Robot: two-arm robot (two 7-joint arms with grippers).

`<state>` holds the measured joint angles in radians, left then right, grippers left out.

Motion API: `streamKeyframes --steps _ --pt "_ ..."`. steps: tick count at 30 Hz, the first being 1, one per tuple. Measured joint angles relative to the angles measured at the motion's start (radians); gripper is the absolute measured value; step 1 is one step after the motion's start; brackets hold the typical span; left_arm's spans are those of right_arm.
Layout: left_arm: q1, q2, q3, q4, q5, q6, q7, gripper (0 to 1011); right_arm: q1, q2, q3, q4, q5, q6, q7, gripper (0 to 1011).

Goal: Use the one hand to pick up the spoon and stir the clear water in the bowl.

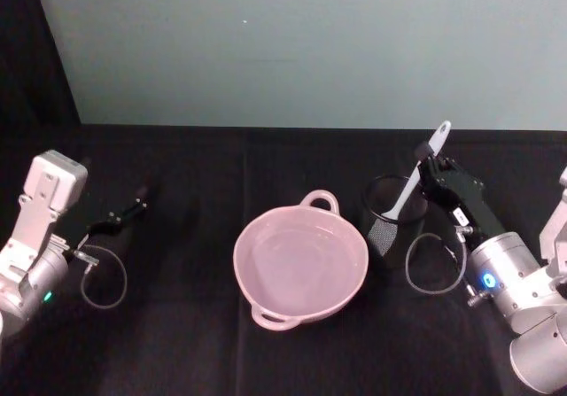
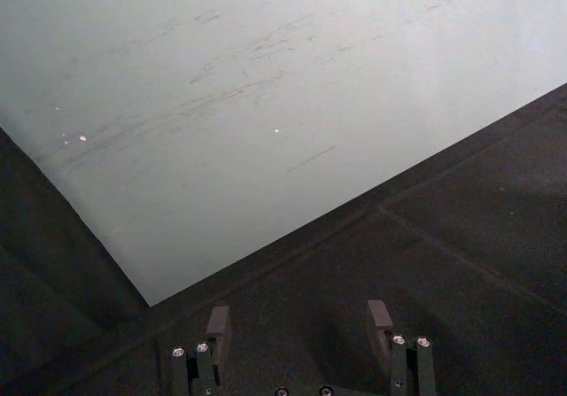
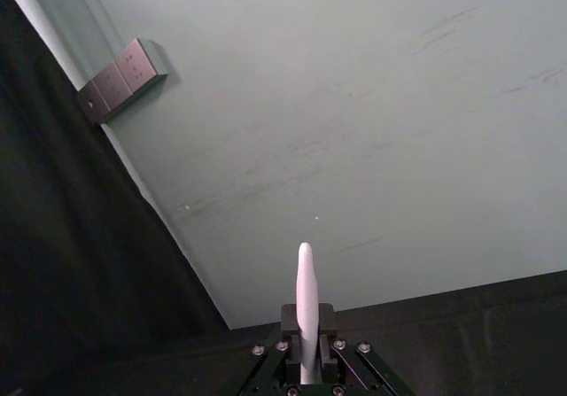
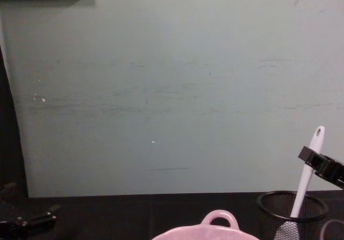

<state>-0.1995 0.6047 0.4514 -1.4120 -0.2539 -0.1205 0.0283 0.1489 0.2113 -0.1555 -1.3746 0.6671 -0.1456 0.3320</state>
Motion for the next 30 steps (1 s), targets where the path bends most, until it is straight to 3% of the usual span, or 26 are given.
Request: streamKeyframes --steps 21,30 --pt "0.0 0.0 0.0 0.0 0.0 0.0 0.0 1005 -0.001 -0.002 0.0 0.0 0.0 0.006 -0.001 132" --pt "0.0 0.0 0.0 0.0 0.0 0.0 0.0 1005 -0.001 -0.002 0.0 -0.001 0.0 0.005 -0.002 416"
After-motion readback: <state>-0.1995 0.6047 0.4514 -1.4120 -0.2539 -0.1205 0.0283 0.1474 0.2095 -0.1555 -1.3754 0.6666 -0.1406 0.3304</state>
